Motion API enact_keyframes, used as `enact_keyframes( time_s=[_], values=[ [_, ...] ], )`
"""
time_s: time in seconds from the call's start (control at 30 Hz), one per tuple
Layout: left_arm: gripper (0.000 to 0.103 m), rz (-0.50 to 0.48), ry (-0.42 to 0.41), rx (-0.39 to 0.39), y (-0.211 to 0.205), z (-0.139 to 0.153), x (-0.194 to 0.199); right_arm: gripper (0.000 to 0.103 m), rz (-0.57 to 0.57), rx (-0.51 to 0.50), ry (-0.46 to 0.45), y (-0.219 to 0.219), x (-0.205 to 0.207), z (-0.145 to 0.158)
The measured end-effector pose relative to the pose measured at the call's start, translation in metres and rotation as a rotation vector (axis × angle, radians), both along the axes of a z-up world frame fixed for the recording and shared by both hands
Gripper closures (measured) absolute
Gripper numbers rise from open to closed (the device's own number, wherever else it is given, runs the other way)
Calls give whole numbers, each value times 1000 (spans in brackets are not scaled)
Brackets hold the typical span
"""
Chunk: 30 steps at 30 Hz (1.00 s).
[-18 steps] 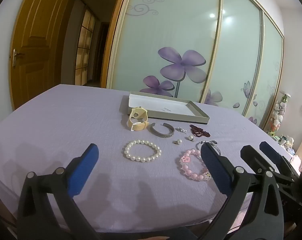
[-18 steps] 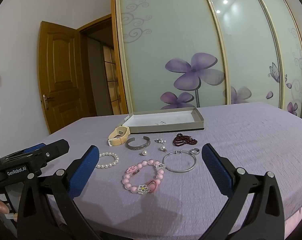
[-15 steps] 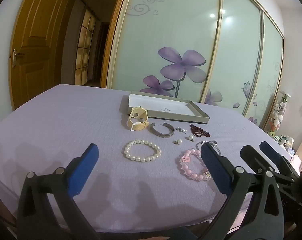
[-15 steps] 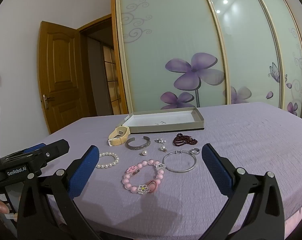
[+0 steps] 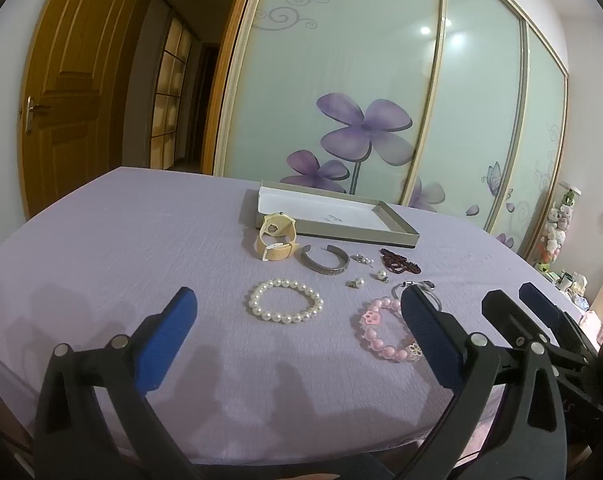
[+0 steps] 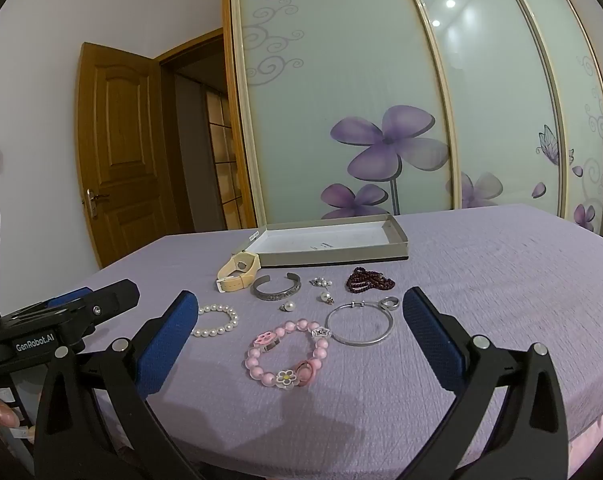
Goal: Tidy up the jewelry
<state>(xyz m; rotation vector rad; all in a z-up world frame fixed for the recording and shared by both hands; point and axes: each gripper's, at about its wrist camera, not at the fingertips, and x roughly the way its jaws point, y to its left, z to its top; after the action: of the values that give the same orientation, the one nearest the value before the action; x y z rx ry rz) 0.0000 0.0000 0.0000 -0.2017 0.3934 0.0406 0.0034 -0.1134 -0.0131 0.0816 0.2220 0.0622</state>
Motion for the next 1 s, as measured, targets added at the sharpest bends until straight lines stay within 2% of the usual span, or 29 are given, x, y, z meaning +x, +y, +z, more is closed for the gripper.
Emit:
enact_keyframes(
  time_s=[1.0],
  values=[
    [2, 0, 3, -3, 0, 0, 0, 1, 0, 1, 2, -1, 0, 1]
  ],
)
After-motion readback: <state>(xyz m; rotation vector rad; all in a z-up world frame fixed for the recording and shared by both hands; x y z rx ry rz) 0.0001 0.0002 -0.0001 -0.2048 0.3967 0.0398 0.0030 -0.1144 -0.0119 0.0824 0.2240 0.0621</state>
